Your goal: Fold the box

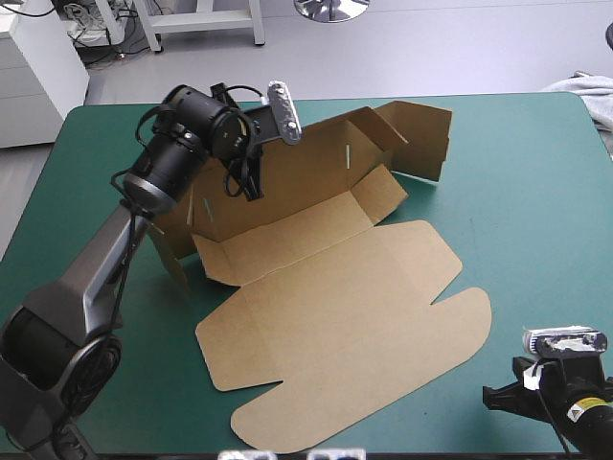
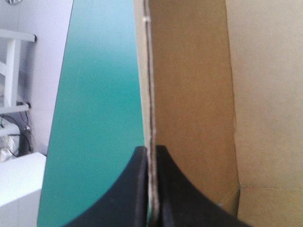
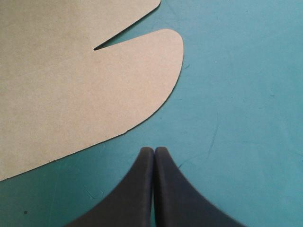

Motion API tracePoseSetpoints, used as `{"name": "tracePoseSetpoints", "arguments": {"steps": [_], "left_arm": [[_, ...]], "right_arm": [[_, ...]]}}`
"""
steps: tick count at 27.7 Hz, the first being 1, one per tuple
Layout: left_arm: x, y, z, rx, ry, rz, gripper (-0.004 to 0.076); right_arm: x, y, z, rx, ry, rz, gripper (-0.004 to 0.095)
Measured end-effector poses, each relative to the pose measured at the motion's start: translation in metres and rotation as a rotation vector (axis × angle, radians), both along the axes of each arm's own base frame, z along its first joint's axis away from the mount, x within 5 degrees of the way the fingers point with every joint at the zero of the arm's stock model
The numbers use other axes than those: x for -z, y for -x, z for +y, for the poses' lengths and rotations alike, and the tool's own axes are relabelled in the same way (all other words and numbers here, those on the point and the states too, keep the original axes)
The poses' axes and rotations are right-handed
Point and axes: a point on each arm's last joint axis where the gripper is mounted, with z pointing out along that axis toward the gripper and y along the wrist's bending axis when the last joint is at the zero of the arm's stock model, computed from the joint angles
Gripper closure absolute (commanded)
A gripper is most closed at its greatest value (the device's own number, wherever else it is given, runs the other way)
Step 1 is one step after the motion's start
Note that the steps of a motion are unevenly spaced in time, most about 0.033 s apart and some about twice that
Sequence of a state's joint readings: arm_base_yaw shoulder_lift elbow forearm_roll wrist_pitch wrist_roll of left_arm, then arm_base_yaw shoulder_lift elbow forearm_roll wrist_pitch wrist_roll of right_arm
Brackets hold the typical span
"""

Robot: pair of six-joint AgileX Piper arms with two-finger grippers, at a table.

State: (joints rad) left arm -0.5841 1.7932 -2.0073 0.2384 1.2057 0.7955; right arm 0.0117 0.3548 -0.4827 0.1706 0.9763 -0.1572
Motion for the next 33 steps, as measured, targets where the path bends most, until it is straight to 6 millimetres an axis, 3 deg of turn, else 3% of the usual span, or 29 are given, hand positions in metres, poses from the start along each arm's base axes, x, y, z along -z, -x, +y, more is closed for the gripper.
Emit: {"name": "tracePoseSetpoints", "arguments": {"steps": [6,9,23,33], "left_arm": [[-0.003,0.034,-0.048,0.152,-0.029,-0.036,0.0734],[-0.008,0.047,-0.056,0.188,-0.021,-0.044,0.0734],[-0.051,0.092,-0.036,0.317,0.135,-0.016,0.0734],[-0.005,0.066,-0.024,0.233,0.054,0.116,0.0734]], "right_arm": [[0.000,0.000,0.000,0.000,0.000,0.000,0.0927],[0.000,0.000,0.000,0.000,0.000,0.000,0.0927],[0.000,0.000,0.000,0.000,0.000,0.000,0.0927],[0.000,0.000,0.000,0.000,0.001,0.000,0.0927]]}}
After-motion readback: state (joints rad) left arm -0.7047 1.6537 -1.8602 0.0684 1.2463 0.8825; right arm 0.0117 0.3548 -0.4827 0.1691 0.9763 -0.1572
